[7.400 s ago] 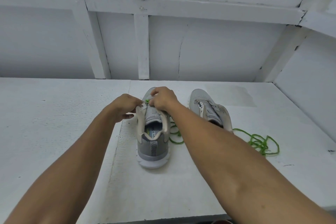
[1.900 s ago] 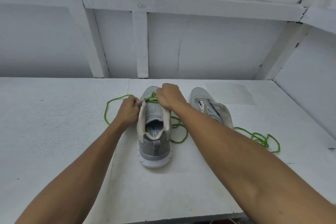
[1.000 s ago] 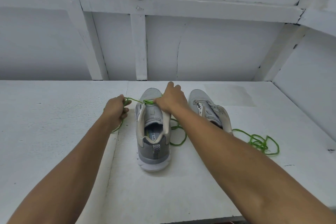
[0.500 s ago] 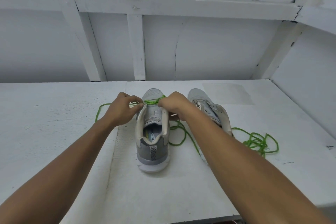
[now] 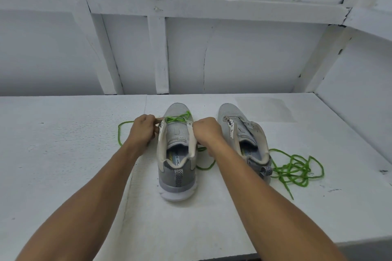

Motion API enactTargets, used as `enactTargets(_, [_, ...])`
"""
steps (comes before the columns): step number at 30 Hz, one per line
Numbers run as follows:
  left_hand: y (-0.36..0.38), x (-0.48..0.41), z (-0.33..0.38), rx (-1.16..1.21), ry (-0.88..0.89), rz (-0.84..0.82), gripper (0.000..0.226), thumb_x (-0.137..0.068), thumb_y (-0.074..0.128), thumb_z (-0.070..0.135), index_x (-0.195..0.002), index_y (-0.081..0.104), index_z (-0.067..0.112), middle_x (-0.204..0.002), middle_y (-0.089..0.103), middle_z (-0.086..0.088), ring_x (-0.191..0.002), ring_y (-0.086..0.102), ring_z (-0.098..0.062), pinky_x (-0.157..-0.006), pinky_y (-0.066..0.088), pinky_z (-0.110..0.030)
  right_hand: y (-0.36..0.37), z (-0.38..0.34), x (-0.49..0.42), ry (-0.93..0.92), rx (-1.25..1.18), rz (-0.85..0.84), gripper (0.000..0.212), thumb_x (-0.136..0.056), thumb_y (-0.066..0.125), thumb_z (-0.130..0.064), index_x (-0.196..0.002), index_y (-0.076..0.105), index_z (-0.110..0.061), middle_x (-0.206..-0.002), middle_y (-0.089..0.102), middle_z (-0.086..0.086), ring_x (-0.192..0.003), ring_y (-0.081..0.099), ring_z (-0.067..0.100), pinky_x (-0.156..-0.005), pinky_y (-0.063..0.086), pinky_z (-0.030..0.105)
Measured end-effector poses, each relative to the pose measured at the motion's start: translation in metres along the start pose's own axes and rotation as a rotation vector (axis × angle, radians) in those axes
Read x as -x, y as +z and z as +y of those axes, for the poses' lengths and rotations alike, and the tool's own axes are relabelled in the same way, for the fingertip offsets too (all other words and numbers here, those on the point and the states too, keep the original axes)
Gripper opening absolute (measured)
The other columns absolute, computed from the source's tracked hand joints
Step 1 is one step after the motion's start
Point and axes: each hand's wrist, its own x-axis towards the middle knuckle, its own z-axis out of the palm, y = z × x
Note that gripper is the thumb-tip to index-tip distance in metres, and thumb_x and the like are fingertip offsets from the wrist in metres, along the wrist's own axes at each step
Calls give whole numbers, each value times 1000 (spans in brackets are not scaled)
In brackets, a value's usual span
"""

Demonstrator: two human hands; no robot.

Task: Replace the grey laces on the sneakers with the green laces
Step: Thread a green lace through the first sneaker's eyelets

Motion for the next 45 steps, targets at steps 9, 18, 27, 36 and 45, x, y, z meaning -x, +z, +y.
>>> enactTargets(9, [-39,-26,-2,524,-201,134,14,-100,42,16,-87,45,15,-81,63,-1,-42,42,-7,-34,20,-18,-1,2,5,1,-61,20,16,-89,45,-9,-75,50,-9,-77,54,7,-55,45,17,-41,27,21])
enactTargets(18, [-70,-31,9,65,-134,214,18,-97,50,20,-94,60,6,-91,62,-10,-61,47,-17,-41,29,-21,-1,-1,8,3,-94,-4,25,-89,45,-9,-64,39,-14,-74,49,6,-58,44,21,-45,27,23])
enactTargets(27, [-34,-8,31,-933,345,64,29,-88,63,40,-115,68,30,-132,57,-1,-106,61,-25,-91,45,-35,-2,-3,9,11,-96,-28,26,-91,44,-13,-65,39,-14,-73,49,4,-56,42,17,-46,27,24])
enactTargets(36, [-17,-7,22,-810,353,-181,15,-94,62,30,-103,70,23,-90,64,6,-89,58,-17,-72,38,-27,-1,-2,10,1,-93,-12,24,-92,43,-15,-69,46,-13,-77,54,5,-59,45,17,-47,28,24])
enactTargets(45, [-15,-8,14,-723,350,-150,25,-98,48,14,-105,72,14,-85,68,-1,-77,57,-16,-66,39,-25,-1,-3,9,0,-89,-23,25,-91,43,-12,-65,41,-13,-70,47,3,-57,40,16,-46,26,25])
